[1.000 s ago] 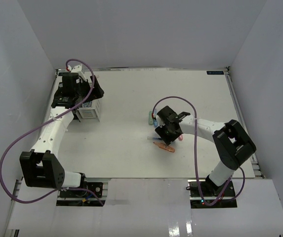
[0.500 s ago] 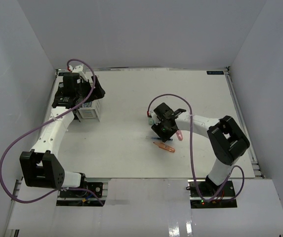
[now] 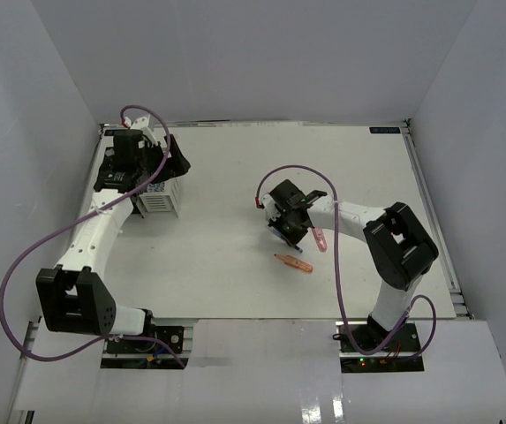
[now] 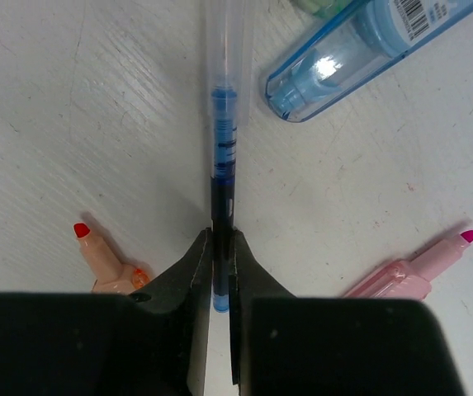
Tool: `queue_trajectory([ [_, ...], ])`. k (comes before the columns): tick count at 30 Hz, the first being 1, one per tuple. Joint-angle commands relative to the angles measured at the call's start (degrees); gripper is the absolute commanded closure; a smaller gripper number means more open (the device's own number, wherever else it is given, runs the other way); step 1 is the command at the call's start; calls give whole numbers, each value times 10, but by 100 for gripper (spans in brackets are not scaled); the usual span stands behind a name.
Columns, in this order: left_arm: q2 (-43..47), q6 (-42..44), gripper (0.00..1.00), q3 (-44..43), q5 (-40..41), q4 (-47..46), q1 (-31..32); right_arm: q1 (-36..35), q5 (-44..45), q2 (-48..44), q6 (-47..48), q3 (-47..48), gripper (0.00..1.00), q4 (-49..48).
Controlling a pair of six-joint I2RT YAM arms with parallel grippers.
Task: Sort the stationery into containers
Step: Pick up the pen from the center of the board.
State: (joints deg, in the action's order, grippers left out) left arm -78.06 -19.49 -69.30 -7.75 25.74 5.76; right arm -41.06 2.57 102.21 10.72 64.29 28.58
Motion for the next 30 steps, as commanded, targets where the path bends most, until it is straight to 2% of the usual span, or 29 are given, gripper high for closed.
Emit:
queue_trajectory([
  [1,1,-26,2,-27,-38,5,5,-3,8,-2,26,20,92,-6],
  [8,5,-121,2,-28,-165,-15,13,-3,-44,-118,59,36,92,-33],
  [10,9,-164,2,-16,-218,-49,23,-3,-56,-149,50,47,92,-41],
  [13,18,-210,2,6,-251,-98,53,-3,-58,-174,16,63,92,-52],
  [21,38,-259,2,27,-173,-205,165,-3,-67,-187,-79,116,92,-34],
  [24,33,-263,2,25,-143,-217,194,-3,-72,-192,-101,123,92,-40],
  [30,-2,-279,9,8,-92,-200,242,-3,-88,-219,-149,108,92,-81],
])
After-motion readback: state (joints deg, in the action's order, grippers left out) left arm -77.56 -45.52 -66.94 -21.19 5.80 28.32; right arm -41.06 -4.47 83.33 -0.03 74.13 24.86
